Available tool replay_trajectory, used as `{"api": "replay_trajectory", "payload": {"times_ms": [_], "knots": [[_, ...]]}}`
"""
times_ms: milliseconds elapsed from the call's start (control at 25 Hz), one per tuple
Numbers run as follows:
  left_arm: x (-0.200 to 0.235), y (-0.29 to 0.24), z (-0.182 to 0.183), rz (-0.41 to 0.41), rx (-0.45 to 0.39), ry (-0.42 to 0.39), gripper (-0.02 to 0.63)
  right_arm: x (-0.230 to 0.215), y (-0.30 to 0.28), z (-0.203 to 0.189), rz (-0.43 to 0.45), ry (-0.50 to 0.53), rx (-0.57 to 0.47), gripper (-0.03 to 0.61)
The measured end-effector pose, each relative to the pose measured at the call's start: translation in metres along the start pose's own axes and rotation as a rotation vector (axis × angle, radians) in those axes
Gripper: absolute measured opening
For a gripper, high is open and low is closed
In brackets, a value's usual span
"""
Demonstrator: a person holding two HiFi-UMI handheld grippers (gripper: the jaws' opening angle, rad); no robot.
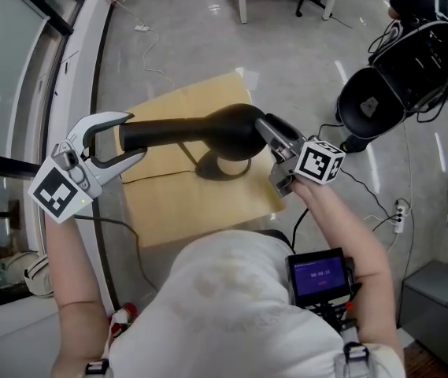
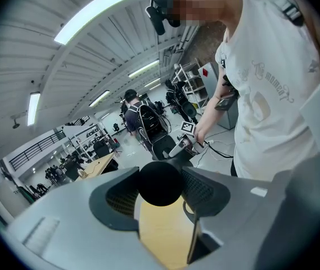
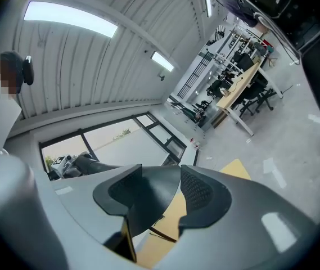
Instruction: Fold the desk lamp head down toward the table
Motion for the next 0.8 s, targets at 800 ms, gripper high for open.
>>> {"api": "replay_trajectory", "payload": {"times_ms": [800], "knots": [[0.003, -0.004, 0.01, 0.081, 0.2, 0.315, 0.241, -0.025, -0.014, -0.013, 0.075, -0.1, 0.035, 0.225]]}}
Point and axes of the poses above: the fingertips, and each gripper's own axes: y backward along the fingers, x to its left, z out of its top, the point moved 8 cm from there along y, backward along the fingers, and after that the axes turned 7 degrees about -y, right-handed, at the moved point
